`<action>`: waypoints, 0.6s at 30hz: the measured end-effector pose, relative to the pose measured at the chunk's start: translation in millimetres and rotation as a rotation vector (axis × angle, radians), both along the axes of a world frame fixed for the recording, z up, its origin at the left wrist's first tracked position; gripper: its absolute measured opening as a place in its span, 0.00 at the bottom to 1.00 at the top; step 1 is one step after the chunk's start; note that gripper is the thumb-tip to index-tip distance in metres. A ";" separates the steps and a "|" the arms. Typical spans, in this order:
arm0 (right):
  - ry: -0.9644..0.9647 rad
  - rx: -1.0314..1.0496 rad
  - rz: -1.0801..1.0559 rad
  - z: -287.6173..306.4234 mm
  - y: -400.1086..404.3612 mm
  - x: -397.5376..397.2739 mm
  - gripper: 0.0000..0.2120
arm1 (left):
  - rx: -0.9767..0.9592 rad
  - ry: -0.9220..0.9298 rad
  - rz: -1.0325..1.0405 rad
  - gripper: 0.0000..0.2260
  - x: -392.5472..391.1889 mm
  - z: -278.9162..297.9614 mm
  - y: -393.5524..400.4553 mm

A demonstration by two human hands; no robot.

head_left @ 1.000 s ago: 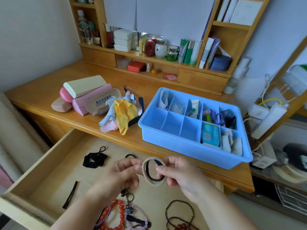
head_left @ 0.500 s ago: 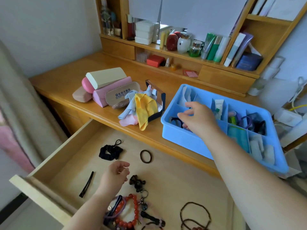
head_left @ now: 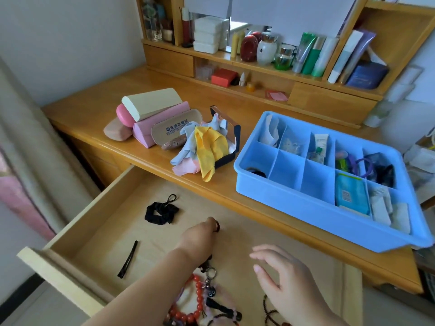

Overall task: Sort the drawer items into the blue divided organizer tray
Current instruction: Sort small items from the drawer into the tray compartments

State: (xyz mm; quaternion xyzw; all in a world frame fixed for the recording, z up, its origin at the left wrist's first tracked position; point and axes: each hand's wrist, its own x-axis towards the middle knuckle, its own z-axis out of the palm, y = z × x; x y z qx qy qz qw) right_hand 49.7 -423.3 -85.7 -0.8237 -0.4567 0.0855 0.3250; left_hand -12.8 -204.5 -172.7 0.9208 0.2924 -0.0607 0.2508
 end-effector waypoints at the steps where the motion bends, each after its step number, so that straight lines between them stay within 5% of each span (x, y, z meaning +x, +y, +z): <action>1: 0.015 -0.026 -0.004 -5.1 -2.9 0.6 0.09 | -0.054 -0.101 0.064 0.02 -9.8 5.9 4.9; 6: 0.064 -0.153 -0.014 -23.4 -9.5 -4.9 0.08 | 0.020 -0.371 0.378 0.15 -63.9 39.3 56.8; 9: 0.065 -0.279 -0.022 -37.3 -14.0 -10.9 0.08 | 0.116 -0.088 0.502 0.08 -88.8 37.9 83.8; 12: 0.016 -0.347 0.032 -45.6 -17.4 -17.2 0.09 | 0.042 0.341 0.492 0.11 -104.7 28.3 88.3; 15: -0.064 -0.261 0.019 -46.9 -21.7 -20.8 0.21 | 0.052 0.493 0.386 0.05 -105.4 25.5 81.7; 18: -0.049 -0.256 0.014 -43.6 -20.9 -25.8 0.22 | 0.092 0.509 0.352 0.03 -107.2 26.7 73.6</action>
